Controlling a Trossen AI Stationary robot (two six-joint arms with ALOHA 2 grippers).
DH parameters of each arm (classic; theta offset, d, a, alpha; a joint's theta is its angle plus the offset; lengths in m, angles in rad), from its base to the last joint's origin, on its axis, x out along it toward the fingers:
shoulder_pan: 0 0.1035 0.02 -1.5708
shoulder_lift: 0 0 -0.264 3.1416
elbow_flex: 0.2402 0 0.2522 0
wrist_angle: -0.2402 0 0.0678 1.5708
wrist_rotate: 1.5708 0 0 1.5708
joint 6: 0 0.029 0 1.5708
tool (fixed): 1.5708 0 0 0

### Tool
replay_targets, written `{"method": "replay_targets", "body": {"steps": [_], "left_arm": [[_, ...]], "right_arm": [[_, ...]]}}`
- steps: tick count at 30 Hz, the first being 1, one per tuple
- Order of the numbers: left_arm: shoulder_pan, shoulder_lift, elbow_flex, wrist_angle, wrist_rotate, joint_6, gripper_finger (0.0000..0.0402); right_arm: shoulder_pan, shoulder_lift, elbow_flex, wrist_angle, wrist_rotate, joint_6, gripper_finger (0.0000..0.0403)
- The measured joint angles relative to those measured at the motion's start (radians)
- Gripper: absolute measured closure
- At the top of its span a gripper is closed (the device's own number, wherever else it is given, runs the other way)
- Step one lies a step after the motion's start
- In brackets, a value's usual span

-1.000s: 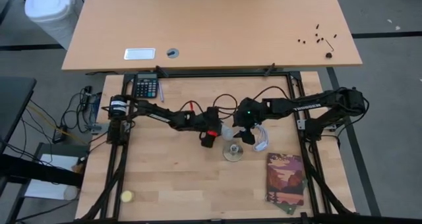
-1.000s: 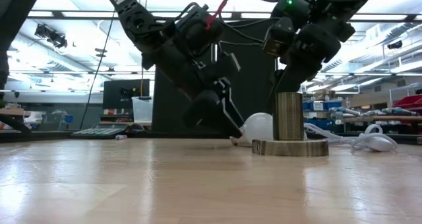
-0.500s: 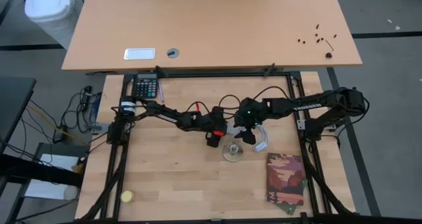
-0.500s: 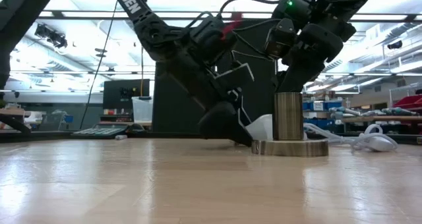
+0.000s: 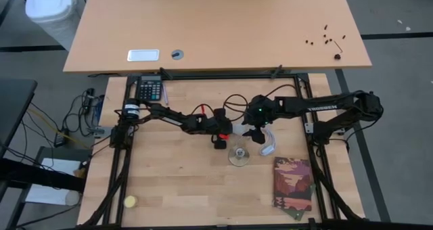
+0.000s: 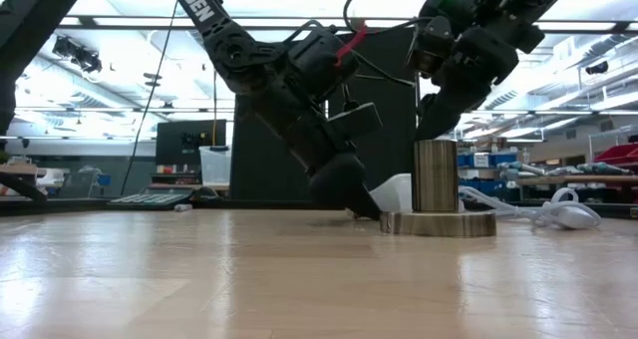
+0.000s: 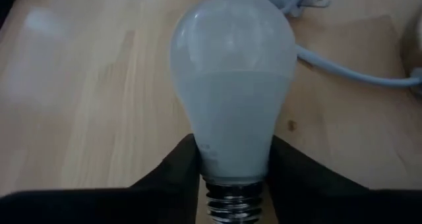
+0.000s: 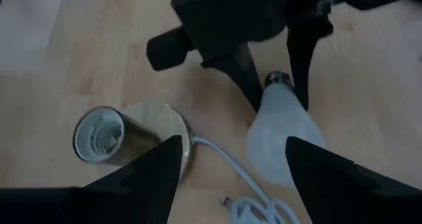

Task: Screw lightbulb
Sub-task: Insert the lightbulb into the lamp socket

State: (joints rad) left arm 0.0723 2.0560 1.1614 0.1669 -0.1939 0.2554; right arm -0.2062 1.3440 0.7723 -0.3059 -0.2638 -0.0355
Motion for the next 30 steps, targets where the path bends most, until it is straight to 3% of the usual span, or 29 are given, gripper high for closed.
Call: {"method": "replay_targets", "body": {"steps": [5,12,20,26,30], "left_arm": [[-0.002,-0.008,0.005,-0.001,-0.043,-0.005,0.0261],[-0.002,-0.067,0.023,0.050,-0.014,-0.002,0.0247],[-0.002,-0.140,0.023,0.041,0.188,-0.089,0.0249],[0.000,-0.163,0.023,0.045,0.446,-0.235,0.0249],[0.000,-0.164,0.022,0.059,0.539,-0.318,0.0249]], "right_arm": [[-0.013,-0.067,0.000,-0.054,0.010,-0.025,0.0124],[0.052,-0.235,0.000,-0.139,0.145,-0.129,0.0124],[0.195,-0.369,0.000,-0.186,0.247,-0.433,0.0124],[0.322,-0.355,0.000,-0.183,0.342,-0.538,0.0107],[0.400,-0.319,0.000,-0.175,0.444,-0.600,0.0079]]}}
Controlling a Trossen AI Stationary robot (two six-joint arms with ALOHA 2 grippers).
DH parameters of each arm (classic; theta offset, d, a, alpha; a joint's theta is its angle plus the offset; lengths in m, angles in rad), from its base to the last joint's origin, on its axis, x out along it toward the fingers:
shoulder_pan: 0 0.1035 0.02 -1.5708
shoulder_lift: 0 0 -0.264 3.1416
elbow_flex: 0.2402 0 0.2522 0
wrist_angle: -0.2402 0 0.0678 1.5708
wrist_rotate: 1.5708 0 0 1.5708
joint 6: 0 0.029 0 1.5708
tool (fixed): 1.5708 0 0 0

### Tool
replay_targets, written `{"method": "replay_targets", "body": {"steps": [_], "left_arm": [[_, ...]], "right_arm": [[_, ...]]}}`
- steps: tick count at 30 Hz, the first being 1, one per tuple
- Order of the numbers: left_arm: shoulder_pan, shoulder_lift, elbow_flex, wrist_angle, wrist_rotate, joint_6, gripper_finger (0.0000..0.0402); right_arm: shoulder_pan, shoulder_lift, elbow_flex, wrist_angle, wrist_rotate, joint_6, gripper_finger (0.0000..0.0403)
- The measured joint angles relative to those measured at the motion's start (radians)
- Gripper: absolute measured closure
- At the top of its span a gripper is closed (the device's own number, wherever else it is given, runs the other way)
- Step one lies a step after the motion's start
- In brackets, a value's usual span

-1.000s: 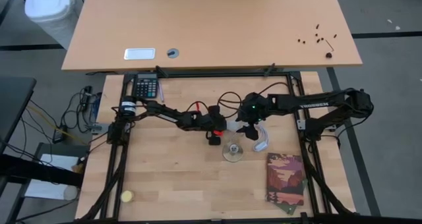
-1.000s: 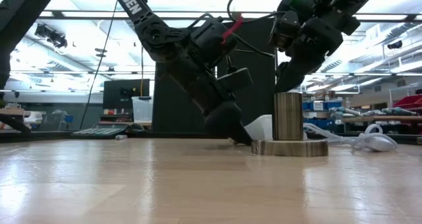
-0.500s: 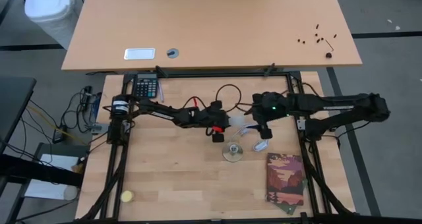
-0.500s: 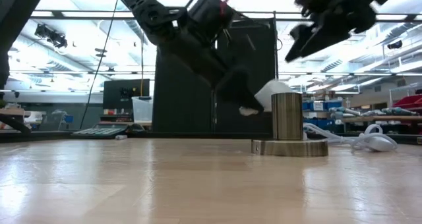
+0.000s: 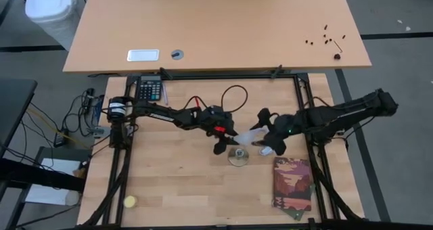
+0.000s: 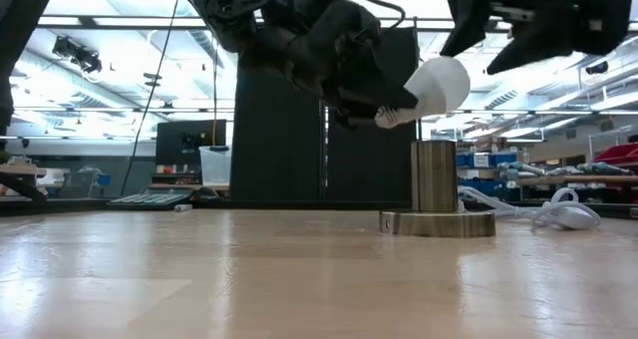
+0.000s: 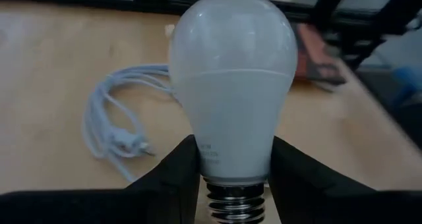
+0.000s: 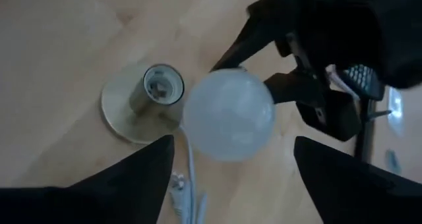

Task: Screw lightbulb
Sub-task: Insert the lightbulb into the lamp socket

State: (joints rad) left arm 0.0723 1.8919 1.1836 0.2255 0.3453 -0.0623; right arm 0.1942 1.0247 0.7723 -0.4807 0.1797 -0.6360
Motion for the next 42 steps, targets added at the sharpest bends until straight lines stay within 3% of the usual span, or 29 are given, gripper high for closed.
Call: {"method": "replay_targets", "body": {"steps": [8,15,23,42], "left_arm": [[0.000,-0.001,0.000,0.035,0.036,-0.083,0.0249],[0.000,-0.001,0.000,0.072,0.086,-0.155,0.0249],[-0.002,-0.001,0.000,0.105,0.142,-0.179,0.0249],[-0.005,-0.001,0.000,0.118,0.151,-0.153,0.0249]], "right_arm": [[0.075,0.071,0.000,0.122,0.091,-0.071,0.0020],[0.080,0.141,0.001,0.240,0.096,-0.189,0.0011],[0.058,0.235,0.001,0.296,0.092,-0.259,0.0035],[0.033,0.232,0.000,0.324,0.000,-0.178,0.0148]]}}
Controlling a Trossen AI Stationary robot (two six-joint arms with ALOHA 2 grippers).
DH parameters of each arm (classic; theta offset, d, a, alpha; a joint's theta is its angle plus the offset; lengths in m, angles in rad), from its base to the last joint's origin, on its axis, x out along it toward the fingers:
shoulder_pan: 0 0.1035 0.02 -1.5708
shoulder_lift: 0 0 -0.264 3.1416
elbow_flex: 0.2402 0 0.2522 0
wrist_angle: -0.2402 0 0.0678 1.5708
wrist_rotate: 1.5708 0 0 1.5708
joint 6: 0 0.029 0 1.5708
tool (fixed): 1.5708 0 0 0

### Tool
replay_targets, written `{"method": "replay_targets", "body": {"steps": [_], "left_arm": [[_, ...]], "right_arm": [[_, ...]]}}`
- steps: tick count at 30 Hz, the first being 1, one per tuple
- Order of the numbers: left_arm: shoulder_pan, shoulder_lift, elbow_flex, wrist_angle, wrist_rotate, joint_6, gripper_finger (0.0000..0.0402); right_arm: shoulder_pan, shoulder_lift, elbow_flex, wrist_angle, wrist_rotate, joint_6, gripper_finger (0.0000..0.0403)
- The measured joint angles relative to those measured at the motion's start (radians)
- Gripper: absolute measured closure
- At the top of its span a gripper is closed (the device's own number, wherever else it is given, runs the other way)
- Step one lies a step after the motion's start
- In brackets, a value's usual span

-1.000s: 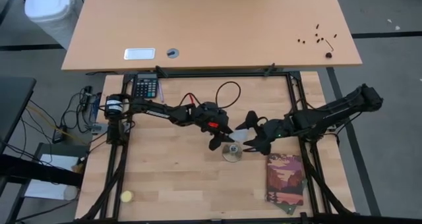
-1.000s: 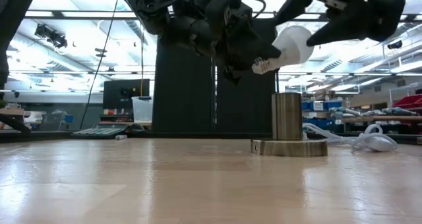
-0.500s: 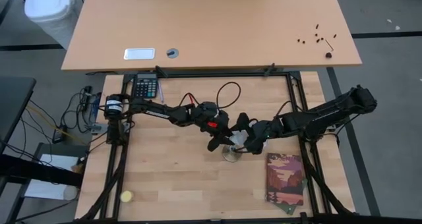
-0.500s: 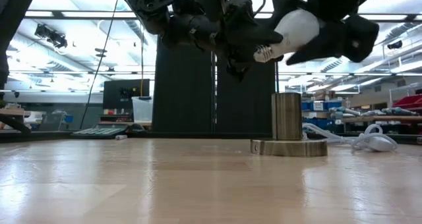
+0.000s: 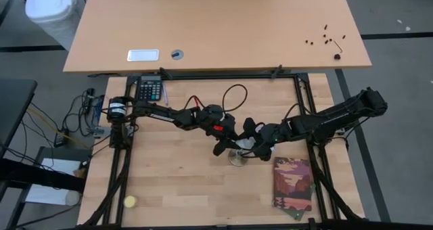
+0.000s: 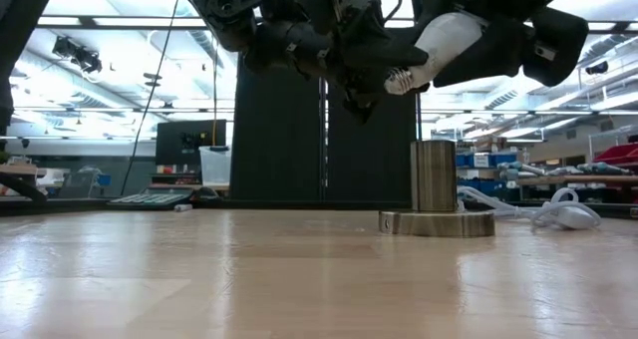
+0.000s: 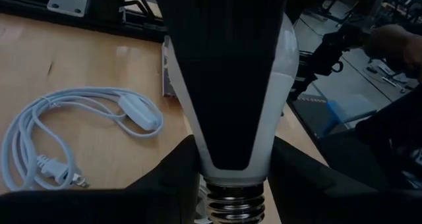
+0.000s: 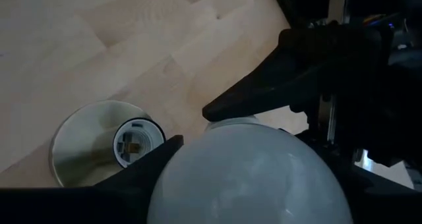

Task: Screw lightbulb
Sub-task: Insert the lightbulb into the lamp socket

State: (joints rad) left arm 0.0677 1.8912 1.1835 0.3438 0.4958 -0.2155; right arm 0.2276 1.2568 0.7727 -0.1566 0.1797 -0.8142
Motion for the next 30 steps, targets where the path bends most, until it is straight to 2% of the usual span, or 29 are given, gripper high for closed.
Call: {"method": "replay_targets", "body": {"steps": [7,15,20,24,30], "left_arm": [[0.000,0.000,0.000,0.002,-0.012,0.017,0.0229],[0.020,0.000,0.000,0.000,-0.017,0.059,0.0180],[0.037,-0.026,0.000,-0.025,-0.018,0.105,0.0172],[0.035,-0.082,0.000,-0.105,-0.098,0.196,0.0172],[-0.045,-0.135,0.000,-0.259,-0.388,0.341,0.0172]], "right_arm": [[0.000,0.000,0.000,0.005,0.000,0.018,0.0129],[0.009,-0.045,0.000,-0.043,0.006,0.083,0.0148],[0.014,-0.098,0.000,-0.073,0.009,0.153,0.0135],[0.014,-0.141,0.011,-0.135,0.009,0.271,0.0134],[0.012,-0.137,0.115,-0.274,0.013,0.434,0.0147]]}}
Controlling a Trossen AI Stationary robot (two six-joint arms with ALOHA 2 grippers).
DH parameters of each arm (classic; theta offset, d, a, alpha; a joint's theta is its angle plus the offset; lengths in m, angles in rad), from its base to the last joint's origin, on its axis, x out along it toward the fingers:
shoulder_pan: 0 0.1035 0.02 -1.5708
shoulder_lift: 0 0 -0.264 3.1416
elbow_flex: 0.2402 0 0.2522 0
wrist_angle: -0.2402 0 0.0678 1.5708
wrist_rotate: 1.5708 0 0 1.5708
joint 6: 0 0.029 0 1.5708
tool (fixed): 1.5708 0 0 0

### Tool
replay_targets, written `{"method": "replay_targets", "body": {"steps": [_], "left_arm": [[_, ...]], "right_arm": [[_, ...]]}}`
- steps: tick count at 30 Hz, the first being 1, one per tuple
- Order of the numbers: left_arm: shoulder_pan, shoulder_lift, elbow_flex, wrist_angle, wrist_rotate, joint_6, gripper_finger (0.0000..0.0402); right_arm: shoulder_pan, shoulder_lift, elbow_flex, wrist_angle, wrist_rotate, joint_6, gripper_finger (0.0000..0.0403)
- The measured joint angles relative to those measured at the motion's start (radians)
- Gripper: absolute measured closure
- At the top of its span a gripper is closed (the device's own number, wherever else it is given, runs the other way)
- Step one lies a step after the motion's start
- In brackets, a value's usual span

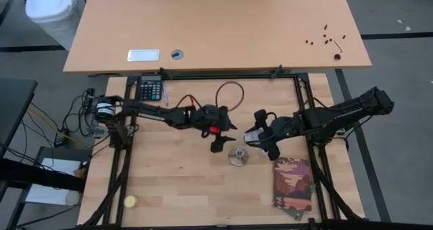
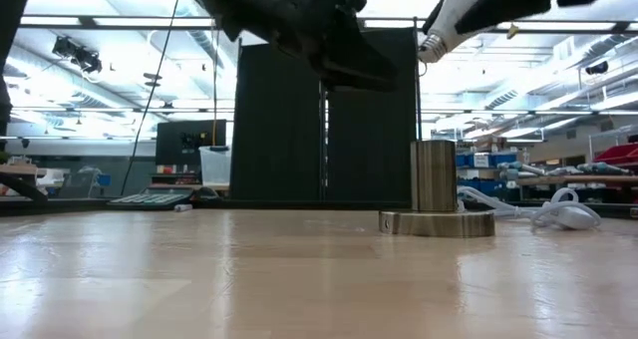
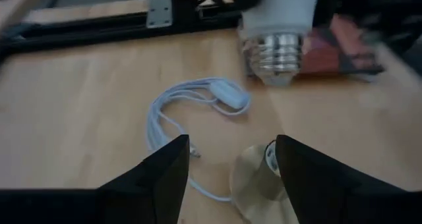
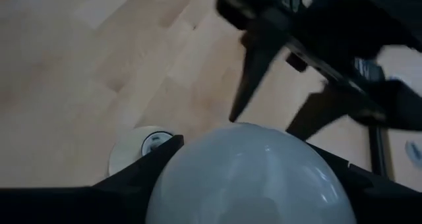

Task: Screw lightbulb
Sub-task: Insert the lightbulb into the lamp socket

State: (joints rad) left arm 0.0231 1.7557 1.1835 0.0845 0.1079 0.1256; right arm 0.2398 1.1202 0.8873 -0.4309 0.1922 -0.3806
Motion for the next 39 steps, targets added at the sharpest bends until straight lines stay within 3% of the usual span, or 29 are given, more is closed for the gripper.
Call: {"method": "replay_targets", "body": {"steps": [7,15,21,31,39], "left_arm": [[-0.108,0.000,-0.064,0.004,-0.203,-0.009,0.0172],[-0.210,0.000,-0.216,0.201,-0.387,-0.158,0.0172],[-0.260,0.044,-0.292,0.379,-0.431,-0.253,0.0172],[-0.293,0.213,-0.295,0.656,-0.473,-0.268,0.0172],[-0.290,0.276,-0.270,0.701,-0.551,-0.284,0.0172]], "right_arm": [[-0.002,0.090,0.133,-0.154,0.003,0.150,0.0132],[0.002,0.231,0.284,-0.293,-0.110,0.194,0.0144],[-0.009,0.307,0.300,-0.308,-0.207,0.089,0.0133],[-0.040,0.390,0.302,-0.310,-0.241,-0.082,0.0138],[-0.073,0.424,0.301,-0.289,-0.295,-0.091,0.0136]]}}
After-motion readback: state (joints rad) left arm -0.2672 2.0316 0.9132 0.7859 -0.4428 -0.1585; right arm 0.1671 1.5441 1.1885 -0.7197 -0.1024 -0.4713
